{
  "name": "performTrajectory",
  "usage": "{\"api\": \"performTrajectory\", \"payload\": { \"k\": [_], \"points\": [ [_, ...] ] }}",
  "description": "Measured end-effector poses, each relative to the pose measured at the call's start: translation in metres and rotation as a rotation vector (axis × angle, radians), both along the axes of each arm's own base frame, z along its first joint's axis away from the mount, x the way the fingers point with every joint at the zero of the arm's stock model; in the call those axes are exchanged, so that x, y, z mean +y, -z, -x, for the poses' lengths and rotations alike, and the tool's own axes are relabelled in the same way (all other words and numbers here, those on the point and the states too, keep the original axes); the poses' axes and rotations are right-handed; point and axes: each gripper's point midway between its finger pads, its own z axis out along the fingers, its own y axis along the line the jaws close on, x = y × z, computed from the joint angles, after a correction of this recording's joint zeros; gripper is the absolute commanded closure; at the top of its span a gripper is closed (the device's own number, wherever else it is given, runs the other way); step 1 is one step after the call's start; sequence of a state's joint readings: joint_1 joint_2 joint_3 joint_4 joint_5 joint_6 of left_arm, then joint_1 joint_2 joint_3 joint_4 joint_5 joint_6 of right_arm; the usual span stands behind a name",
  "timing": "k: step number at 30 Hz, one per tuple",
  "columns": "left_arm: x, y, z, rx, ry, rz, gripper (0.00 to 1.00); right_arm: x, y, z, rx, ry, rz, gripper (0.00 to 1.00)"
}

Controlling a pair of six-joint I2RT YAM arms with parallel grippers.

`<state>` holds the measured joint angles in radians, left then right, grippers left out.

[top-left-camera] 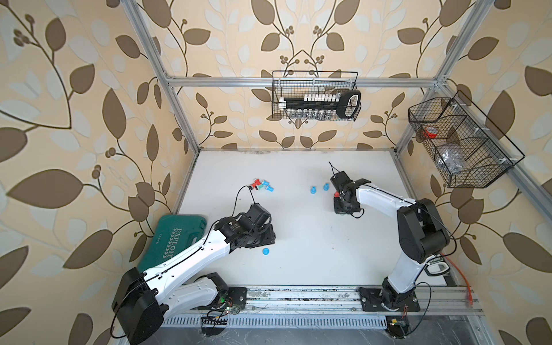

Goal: Close the stamp cap
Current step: Move the stamp at the center of the board.

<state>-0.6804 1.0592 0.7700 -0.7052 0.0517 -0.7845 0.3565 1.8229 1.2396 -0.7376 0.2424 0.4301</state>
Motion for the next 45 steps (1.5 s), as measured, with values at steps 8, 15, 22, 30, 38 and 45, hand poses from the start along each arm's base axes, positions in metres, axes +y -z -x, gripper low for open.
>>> {"api": "performTrajectory", "payload": {
  "k": [8, 15, 22, 30, 38, 45],
  "points": [
    [0.016, 0.0, -0.01, -0.001, -0.048, -0.011, 0.44, -0.006, -0.001, -0.035, 0.0, -0.009, 0.011, 0.95],
    [0.023, 0.001, -0.016, 0.004, -0.06, -0.009, 0.44, -0.01, -0.001, -0.039, 0.009, -0.021, 0.019, 0.84],
    [0.023, -0.001, -0.03, 0.022, -0.051, -0.016, 0.41, -0.006, 0.0, -0.039, 0.044, -0.048, 0.014, 0.63],
    [0.021, -0.011, -0.053, 0.007, -0.028, -0.019, 0.38, 0.001, -0.017, -0.046, 0.038, -0.073, -0.014, 0.44],
    [0.023, -0.027, -0.128, -0.016, -0.036, -0.062, 0.39, 0.004, -0.051, -0.043, 0.006, -0.083, -0.044, 0.41],
    [0.005, 0.003, -0.215, 0.005, 0.011, -0.121, 0.4, 0.005, -0.096, -0.04, -0.081, -0.091, -0.076, 0.4]
  ]
}}
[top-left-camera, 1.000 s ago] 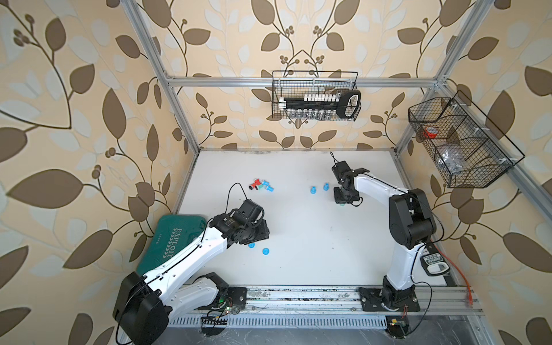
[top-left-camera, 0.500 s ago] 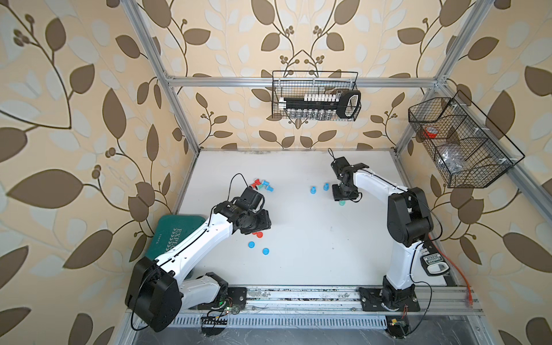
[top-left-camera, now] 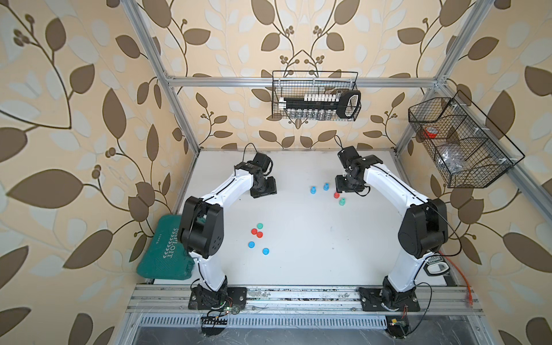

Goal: Close the stamp cap
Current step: Move the stamp at the center of the board.

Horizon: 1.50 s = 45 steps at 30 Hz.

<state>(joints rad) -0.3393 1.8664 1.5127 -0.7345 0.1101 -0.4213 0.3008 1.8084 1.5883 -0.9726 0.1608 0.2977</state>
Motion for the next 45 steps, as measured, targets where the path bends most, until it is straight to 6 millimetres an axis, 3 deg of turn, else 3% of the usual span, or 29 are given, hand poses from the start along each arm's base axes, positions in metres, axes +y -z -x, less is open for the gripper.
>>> {"api": "performTrajectory", "payload": {
  "k": [7, 18, 33, 45],
  "points": [
    [-0.005, 0.029, -0.046, 0.003, 0.044, -0.088, 0.41, -0.003, -0.006, 0.001, -0.005, -0.004, -0.019, 0.4],
    [-0.004, 0.041, -0.071, 0.003, 0.062, -0.153, 0.4, -0.007, -0.002, 0.001, 0.007, 0.003, -0.049, 0.4],
    [0.003, 0.071, -0.077, 0.056, 0.086, -0.193, 0.41, -0.004, 0.005, 0.001, 0.011, -0.001, -0.083, 0.41],
    [0.005, 0.081, -0.08, 0.08, 0.093, -0.2, 0.47, -0.004, 0.011, 0.001, 0.019, 0.002, -0.096, 0.41]
  ]
}}
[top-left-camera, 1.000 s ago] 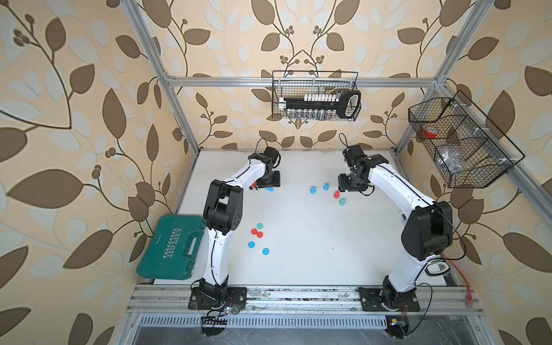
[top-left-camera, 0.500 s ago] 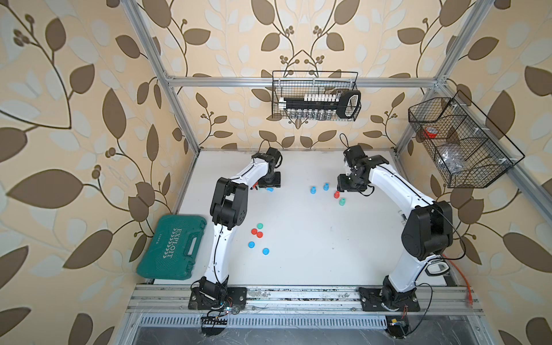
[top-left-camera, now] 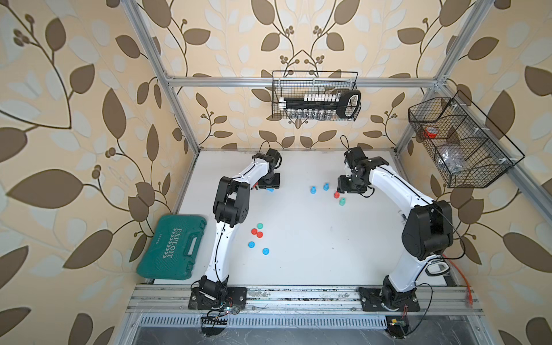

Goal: Close the stamp cap
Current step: Move the stamp at the center of the board.

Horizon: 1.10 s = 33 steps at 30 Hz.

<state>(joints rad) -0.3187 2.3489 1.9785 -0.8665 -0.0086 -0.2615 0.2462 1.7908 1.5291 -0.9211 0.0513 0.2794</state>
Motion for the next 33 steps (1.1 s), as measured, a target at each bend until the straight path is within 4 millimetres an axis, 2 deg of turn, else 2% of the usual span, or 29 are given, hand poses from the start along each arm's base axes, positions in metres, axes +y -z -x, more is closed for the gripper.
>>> {"api": "performTrajectory", "payload": {
  "k": [14, 21, 25, 30, 33],
  "points": [
    [0.005, 0.005, 0.023, 0.02, -0.008, 0.013, 0.65, 0.001, 0.007, 0.003, 0.013, 0.001, -0.009, 0.42],
    [0.003, 0.006, 0.046, 0.044, -0.025, 0.033, 0.66, -0.002, 0.008, 0.012, 0.018, 0.003, -0.009, 0.42],
    [-0.011, 0.007, 0.088, 0.094, -0.069, 0.046, 0.64, -0.004, 0.001, 0.016, 0.003, 0.006, -0.012, 0.41],
    [-0.056, 0.009, 0.172, 0.197, -0.113, 0.069, 0.63, -0.007, -0.007, 0.02, -0.02, 0.011, -0.017, 0.42],
    [-0.086, 0.009, 0.211, 0.247, -0.142, 0.089, 0.63, -0.01, -0.012, 0.021, -0.032, 0.017, -0.02, 0.42]
  ]
}}
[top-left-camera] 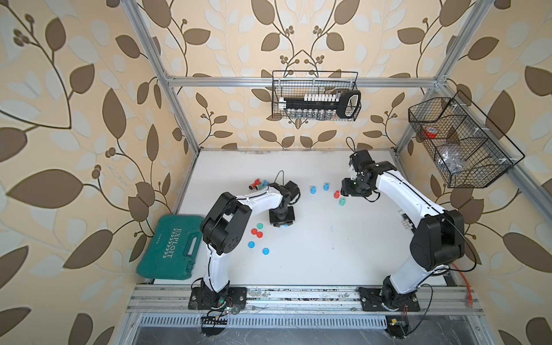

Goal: Close the stamp cap
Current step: Move the stamp at the center of the board.

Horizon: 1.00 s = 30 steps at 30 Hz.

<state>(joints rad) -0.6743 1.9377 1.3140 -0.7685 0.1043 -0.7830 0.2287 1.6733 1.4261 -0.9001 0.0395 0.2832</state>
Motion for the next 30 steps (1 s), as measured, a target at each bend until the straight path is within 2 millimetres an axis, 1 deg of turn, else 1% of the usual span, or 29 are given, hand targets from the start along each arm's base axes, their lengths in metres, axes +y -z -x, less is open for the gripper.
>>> {"api": "performTrajectory", "payload": {
  "k": [2, 4, 8, 10, 12, 14, 17, 20, 23, 24, 28, 30],
  "points": [
    [-0.016, 0.0, 0.015, 0.023, -0.02, 0.014, 0.63, -0.001, -0.002, 0.001, -0.008, 0.002, -0.002, 0.42],
    [-0.024, -0.001, 0.023, 0.037, -0.056, 0.02, 0.63, -0.001, -0.003, 0.002, -0.011, 0.002, -0.006, 0.42],
    [-0.029, -0.002, 0.023, 0.045, -0.112, 0.021, 0.62, -0.001, -0.001, 0.006, -0.007, -0.001, -0.011, 0.42],
    [-0.031, -0.003, 0.021, 0.044, -0.128, 0.025, 0.58, -0.001, 0.0, 0.009, -0.004, -0.002, -0.012, 0.41],
    [-0.031, -0.002, 0.02, 0.046, -0.135, 0.024, 0.49, -0.002, 0.001, 0.013, -0.001, -0.002, -0.013, 0.42],
    [-0.031, -0.001, 0.021, 0.051, -0.133, 0.019, 0.43, -0.003, 0.0, 0.016, -0.003, -0.001, -0.014, 0.41],
    [-0.033, -0.001, 0.026, 0.058, -0.122, 0.009, 0.38, -0.004, -0.003, 0.02, -0.013, -0.001, -0.017, 0.41],
    [-0.036, -0.004, 0.03, 0.062, -0.097, 0.004, 0.38, -0.005, -0.007, 0.021, -0.024, 0.002, -0.021, 0.41],
    [-0.038, -0.014, 0.031, 0.059, -0.05, -0.006, 0.38, -0.004, -0.01, 0.021, -0.036, 0.0, -0.029, 0.41],
    [-0.039, -0.02, 0.03, 0.05, -0.016, -0.013, 0.38, -0.004, -0.011, 0.021, -0.043, 0.0, -0.031, 0.41],
    [-0.038, -0.051, 0.015, -0.029, 0.146, -0.052, 0.37, -0.004, -0.014, 0.025, -0.054, -0.003, -0.041, 0.41],
    [-0.035, -0.062, 0.009, -0.072, 0.246, -0.072, 0.37, -0.003, -0.015, 0.027, -0.057, -0.005, -0.048, 0.41]
  ]
}}
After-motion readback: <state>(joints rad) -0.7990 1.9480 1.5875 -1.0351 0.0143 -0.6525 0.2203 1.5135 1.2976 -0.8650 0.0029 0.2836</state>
